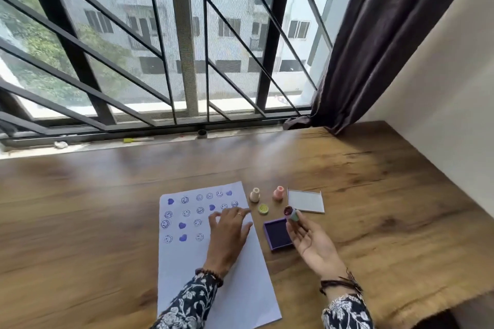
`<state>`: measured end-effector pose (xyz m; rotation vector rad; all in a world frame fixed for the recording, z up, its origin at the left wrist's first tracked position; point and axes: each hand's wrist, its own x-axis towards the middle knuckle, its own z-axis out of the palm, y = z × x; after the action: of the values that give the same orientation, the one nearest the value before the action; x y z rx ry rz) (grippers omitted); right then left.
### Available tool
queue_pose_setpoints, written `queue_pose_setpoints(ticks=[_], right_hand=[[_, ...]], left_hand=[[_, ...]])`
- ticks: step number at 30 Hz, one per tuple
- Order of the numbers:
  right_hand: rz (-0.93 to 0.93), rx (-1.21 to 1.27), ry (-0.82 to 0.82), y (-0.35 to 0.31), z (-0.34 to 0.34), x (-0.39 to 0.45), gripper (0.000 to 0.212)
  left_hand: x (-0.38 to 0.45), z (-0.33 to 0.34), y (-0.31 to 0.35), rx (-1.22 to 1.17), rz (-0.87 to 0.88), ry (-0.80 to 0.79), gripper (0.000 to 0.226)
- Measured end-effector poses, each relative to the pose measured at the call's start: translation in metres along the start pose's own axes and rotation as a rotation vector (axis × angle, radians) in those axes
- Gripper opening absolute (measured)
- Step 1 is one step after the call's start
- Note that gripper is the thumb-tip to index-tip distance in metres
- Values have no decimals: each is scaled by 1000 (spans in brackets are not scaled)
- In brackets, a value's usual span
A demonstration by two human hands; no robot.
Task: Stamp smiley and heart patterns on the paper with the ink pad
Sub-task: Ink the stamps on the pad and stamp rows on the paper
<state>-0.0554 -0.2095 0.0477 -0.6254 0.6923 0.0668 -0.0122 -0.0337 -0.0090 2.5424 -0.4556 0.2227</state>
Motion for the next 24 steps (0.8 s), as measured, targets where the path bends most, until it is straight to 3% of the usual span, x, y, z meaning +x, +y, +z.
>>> queue_pose_setpoints(ticks=[5,10,12,15,18,21,24], right_hand=[[-1,10,-14,-6,-3,7,14],[-22,-35,-16,-7,-8,14,9],[-61,-91,-14,-5,-10,14,10],[-199,-225,-24,-4,-10,13,11],[-342,-420,-69,-8,-3,7,15],[-465,-687,-90,-14,10,3,18],[-514,-838,-117,-16,20,1,22]], left_hand=[[37,12,19,174,290,-152,38],[52,18,24,196,352,-224,19],[52,15,26,10,272,-196,18],[49,3,34,-527,-118,-34,20],[40,-7,40,-1097,-428,-83,19],[30,-14,40,-1328,-468,-185,12],[27,-19,42,-1409,-472,-201,13]])
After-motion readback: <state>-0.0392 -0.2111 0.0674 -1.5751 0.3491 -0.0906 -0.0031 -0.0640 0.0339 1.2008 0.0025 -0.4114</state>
